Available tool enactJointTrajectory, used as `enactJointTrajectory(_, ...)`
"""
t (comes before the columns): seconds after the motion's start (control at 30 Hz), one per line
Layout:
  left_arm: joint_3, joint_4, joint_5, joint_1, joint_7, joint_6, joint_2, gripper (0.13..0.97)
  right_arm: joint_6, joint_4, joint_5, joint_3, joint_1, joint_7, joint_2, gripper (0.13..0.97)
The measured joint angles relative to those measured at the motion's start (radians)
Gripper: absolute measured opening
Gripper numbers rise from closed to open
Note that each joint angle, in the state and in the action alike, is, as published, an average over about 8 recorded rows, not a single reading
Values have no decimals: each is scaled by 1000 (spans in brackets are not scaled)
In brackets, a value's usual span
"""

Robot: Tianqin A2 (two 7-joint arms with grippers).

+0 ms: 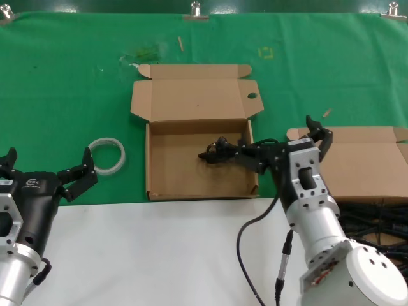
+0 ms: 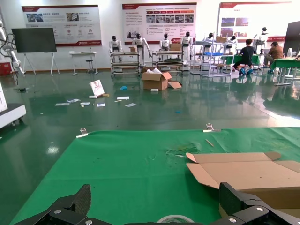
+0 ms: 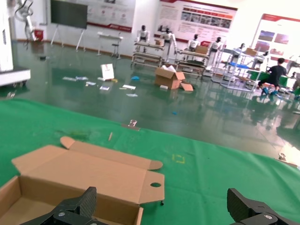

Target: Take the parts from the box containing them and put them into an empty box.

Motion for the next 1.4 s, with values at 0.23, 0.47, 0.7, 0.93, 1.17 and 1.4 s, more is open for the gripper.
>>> enactJointTrajectory(0.23, 0, 0, 0, 0, 0, 0, 0, 965, -55, 27, -79, 58, -42, 137, 0, 966)
enactJointTrajectory(0.47, 0, 0, 0, 0, 0, 0, 0, 965, -111, 55, -158, 117, -85, 274, 0, 966)
enactJointTrajectory(0.7, 0, 0, 0, 0, 0, 0, 0, 965, -166, 82, -237, 175, -128, 411, 0, 966)
enactJointTrajectory(0.93, 0, 0, 0, 0, 0, 0, 0, 965, -221, 109, -316, 233, -170, 548, 0, 966)
enactJointTrajectory(1.17, 0, 0, 0, 0, 0, 0, 0, 965, -258, 127, -369, 272, -198, 640, 0, 966)
enactJointTrajectory(1.4, 0, 0, 0, 0, 0, 0, 0, 965, -261, 128, -373, 275, -201, 647, 0, 966)
